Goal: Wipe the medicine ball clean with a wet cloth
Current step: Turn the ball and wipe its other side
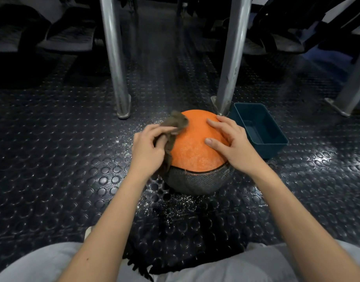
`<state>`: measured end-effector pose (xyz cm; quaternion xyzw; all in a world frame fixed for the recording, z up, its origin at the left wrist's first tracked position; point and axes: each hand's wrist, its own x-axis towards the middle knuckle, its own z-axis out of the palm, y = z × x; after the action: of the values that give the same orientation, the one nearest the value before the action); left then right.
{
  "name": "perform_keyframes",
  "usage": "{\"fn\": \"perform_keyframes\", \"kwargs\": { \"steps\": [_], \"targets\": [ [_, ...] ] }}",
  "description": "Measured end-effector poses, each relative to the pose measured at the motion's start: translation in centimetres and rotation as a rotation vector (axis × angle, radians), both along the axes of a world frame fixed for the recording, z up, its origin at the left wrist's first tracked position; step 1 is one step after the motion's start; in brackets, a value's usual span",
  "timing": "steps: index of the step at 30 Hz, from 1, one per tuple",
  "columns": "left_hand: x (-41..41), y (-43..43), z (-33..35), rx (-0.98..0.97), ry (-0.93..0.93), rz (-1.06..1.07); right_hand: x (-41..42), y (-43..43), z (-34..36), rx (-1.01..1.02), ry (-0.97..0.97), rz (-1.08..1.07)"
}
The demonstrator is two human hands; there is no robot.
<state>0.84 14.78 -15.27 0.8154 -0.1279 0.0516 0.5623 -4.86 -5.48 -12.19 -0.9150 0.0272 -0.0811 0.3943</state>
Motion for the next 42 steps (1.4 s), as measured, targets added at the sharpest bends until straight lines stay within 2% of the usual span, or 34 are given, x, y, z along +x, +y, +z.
{"fn": "perform_keyframes", "kwargs": {
  "steps": [4, 8, 12, 16, 21, 26, 28, 32, 34, 36, 40, 42],
  "targets": [
    [1.0, 1.2, -1.3, -0.06, 0.324, 0.157, -0.3, -0.2, 0.6, -0.003, 0.019, 0.035],
    [0.1, 0.4, -0.5, -0.025, 0.286, 0.111, -0.8, -1.7, 1.7, 0.0, 0.049, 0.029],
    [-1.0, 0.2, 1.3, 0.084, 0.265, -0.011, -0.1, -0.8, 1.0, 0.048, -0.076, -0.207],
    [-1.7, -0.4, 3.1, 0.136, 0.347, -0.127, -0.1, -0.4, -0.9, -0.185, 0.027, -0.184],
    [-3.9, -2.8, 2.5, 0.156, 0.13, -0.047, 0.0, -2.1, -0.9, -0.17, 0.033, -0.168],
    [-5.2, -3.6, 2.8, 0.38, -0.165, -0.127, -0.1, -1.9, -1.2, -0.187, -0.002, -0.122],
    [-4.7, -3.5, 2.5, 0.349, -0.125, -0.112, -0.3, -1.3, -0.9, -0.194, 0.004, -0.105],
    [-1.9, -1.7, 1.4, 0.257, 0.141, 0.068, -1.3, 0.2, 0.0, -0.193, 0.067, -0.075],
    [-1.4, -0.9, 1.1, 0.261, 0.204, 0.131, -1.6, 0.9, 0.2, -0.23, 0.061, -0.056],
    [-2.1, -1.1, 1.4, 0.315, 0.15, 0.141, -1.5, 1.3, 0.2, -0.258, 0.054, -0.046],
    [-4.3, -2.2, 2.8, 0.413, -0.2, -0.009, -1.4, 1.0, -0.1, -0.267, 0.042, -0.053],
    [-4.2, -2.4, 3.1, 0.459, -0.231, -0.087, -1.4, 0.6, -0.1, -0.238, 0.038, -0.057]
  ]
}}
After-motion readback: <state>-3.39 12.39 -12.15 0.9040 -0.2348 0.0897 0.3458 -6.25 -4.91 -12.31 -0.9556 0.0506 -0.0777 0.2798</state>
